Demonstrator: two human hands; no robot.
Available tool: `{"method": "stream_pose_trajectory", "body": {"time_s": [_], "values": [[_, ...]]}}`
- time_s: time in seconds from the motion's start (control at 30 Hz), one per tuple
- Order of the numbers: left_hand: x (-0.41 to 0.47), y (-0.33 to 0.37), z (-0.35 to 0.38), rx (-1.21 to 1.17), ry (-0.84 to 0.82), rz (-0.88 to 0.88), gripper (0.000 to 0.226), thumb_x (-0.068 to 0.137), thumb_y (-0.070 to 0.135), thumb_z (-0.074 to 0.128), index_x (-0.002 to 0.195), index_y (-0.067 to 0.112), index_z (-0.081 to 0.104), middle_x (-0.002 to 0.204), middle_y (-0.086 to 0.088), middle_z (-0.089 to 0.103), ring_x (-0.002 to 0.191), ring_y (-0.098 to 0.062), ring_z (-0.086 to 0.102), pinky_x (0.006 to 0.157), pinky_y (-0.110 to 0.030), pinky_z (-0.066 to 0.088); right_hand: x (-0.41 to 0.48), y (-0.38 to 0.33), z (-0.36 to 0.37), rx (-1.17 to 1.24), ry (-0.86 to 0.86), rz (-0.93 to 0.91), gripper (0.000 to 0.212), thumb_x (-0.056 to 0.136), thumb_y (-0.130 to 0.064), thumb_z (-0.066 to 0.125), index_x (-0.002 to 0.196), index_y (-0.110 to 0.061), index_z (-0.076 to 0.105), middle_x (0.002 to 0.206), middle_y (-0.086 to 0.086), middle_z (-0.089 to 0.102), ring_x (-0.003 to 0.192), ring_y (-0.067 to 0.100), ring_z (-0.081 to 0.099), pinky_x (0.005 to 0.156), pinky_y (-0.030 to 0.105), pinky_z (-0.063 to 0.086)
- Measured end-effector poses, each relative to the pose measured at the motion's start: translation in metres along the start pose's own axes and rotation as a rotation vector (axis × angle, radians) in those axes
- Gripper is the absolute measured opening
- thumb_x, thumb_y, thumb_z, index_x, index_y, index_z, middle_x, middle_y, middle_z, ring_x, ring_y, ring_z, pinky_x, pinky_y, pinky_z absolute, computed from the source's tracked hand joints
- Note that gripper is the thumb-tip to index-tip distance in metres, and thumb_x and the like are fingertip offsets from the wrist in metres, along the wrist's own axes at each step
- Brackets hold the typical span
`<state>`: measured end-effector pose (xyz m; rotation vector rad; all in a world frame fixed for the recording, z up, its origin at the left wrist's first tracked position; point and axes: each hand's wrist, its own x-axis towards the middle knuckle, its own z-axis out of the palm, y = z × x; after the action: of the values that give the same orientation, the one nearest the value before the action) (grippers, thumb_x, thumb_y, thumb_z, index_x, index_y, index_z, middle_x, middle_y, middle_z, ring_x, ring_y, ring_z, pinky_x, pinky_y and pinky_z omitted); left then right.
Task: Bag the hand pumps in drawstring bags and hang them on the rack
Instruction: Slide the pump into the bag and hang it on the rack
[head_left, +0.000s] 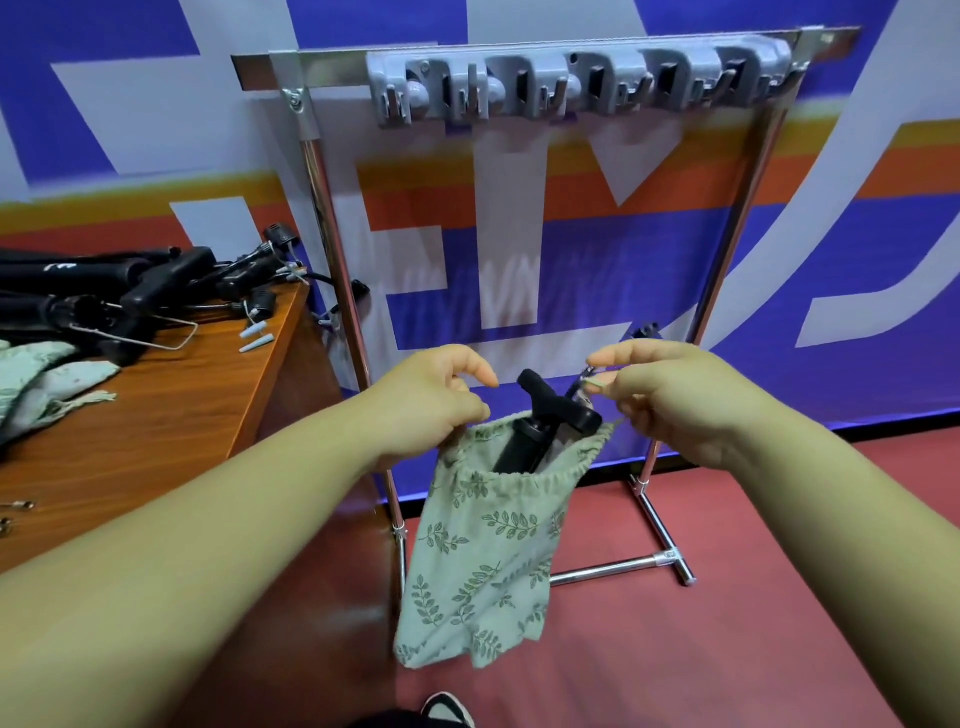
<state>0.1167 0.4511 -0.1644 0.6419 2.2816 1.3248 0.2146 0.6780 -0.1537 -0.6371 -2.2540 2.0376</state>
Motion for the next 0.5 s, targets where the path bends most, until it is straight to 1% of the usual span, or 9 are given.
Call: {"method": "stream_pose_trajectory", "body": {"time_s": [0.03,0.07,0.13,0.2,0.27,0.33,0.4,0.47,0.5], "values": [[0.000,0.001,0.000,0.020,-0.014,-0.006,0.028,0.082,0.012,0.067,0.108,0.024,0.064,0.048,0.006,0.048,0.053,-0.022,0.046,0.062,-0.038,0.037,-0.002,-0.002,-0.001,0.006,-0.023,-0.017,0.023,0.087,0.001,0.066,0.102,-0.016,0.072,0.092,0.012,0.072,0.056,0.009,0.048,0.059,0.026,0.033],[-0.001,0.004,0.001,0.046,-0.028,-0.003,0.032,0.087,0.013,0.066,0.116,0.027,0.063,0.047,0.006,0.047,0.051,-0.021,0.045,0.059,-0.033,0.038,-0.004,-0.005,-0.002,-0.002,-0.045,-0.041,0.024,0.088,0.001,0.065,0.104,-0.016,0.071,0.096,0.012,0.075,0.059,0.009,0.049,0.060,0.026,0.032],[-0.004,0.008,0.003,0.119,-0.051,0.022,0.044,0.096,0.016,0.062,0.135,0.036,0.055,0.047,0.005,0.046,0.041,-0.012,0.039,0.046,-0.022,0.035,-0.007,-0.011,-0.003,-0.014,-0.083,-0.094,0.023,0.088,0.000,0.065,0.103,-0.016,0.072,0.095,0.009,0.076,0.062,0.010,0.049,0.062,0.028,0.032],[-0.007,0.012,0.004,0.183,-0.077,0.064,0.059,0.100,0.020,0.058,0.149,0.046,0.039,0.050,0.001,0.046,0.040,-0.012,0.035,0.043,-0.022,0.033,-0.009,-0.016,-0.003,-0.005,-0.129,-0.133,0.020,0.088,-0.002,0.067,0.098,-0.017,0.074,0.088,0.006,0.073,0.059,0.010,0.045,0.063,0.028,0.032],[-0.010,0.016,0.006,0.224,-0.111,0.100,0.067,0.101,0.021,0.055,0.152,0.053,0.024,0.055,-0.006,0.044,0.045,-0.017,0.035,0.046,-0.026,0.034,-0.011,-0.022,0.000,-0.002,-0.189,-0.160,0.021,0.089,-0.002,0.066,0.095,-0.019,0.075,0.089,0.008,0.070,0.057,0.011,0.040,0.062,0.028,0.031],[-0.011,0.019,0.007,0.213,-0.126,0.108,0.072,0.102,0.019,0.053,0.152,0.055,0.017,0.056,-0.009,0.042,0.046,-0.019,0.034,0.046,-0.028,0.034,-0.013,-0.028,0.003,0.011,-0.261,-0.175,0.024,0.090,0.000,0.064,0.094,-0.021,0.075,0.087,0.010,0.065,0.056,0.012,0.038,0.060,0.028,0.029],[-0.008,0.018,0.006,0.202,-0.127,0.087,0.071,0.102,0.019,0.054,0.152,0.055,0.019,0.059,-0.009,0.043,0.049,-0.020,0.035,0.047,-0.027,0.034,-0.016,-0.033,0.006,0.038,-0.317,-0.169,0.027,0.090,0.003,0.061,0.095,-0.020,0.075,0.086,0.010,0.063,0.055,0.012,0.036,0.058,0.026,0.029],[-0.007,0.016,0.004,0.155,-0.176,0.054,0.065,0.099,0.022,0.055,0.150,0.055,0.032,0.062,-0.009,0.045,0.056,-0.022,0.037,0.054,-0.031,0.035,-0.018,-0.037,0.008,0.054,-0.350,-0.147,0.027,0.091,0.004,0.058,0.098,-0.018,0.073,0.085,0.009,0.066,0.054,0.012,0.036,0.056,0.024,0.031],[-0.006,0.014,0.005,0.099,-0.210,0.043,0.060,0.097,0.021,0.054,0.147,0.052,0.041,0.060,-0.007,0.044,0.054,-0.021,0.037,0.058,-0.034,0.034,-0.019,-0.038,0.009,0.054,-0.357,-0.133,0.027,0.091,0.004,0.057,0.100,-0.017,0.072,0.086,0.008,0.068,0.055,0.012,0.036,0.056,0.023,0.032]]}}
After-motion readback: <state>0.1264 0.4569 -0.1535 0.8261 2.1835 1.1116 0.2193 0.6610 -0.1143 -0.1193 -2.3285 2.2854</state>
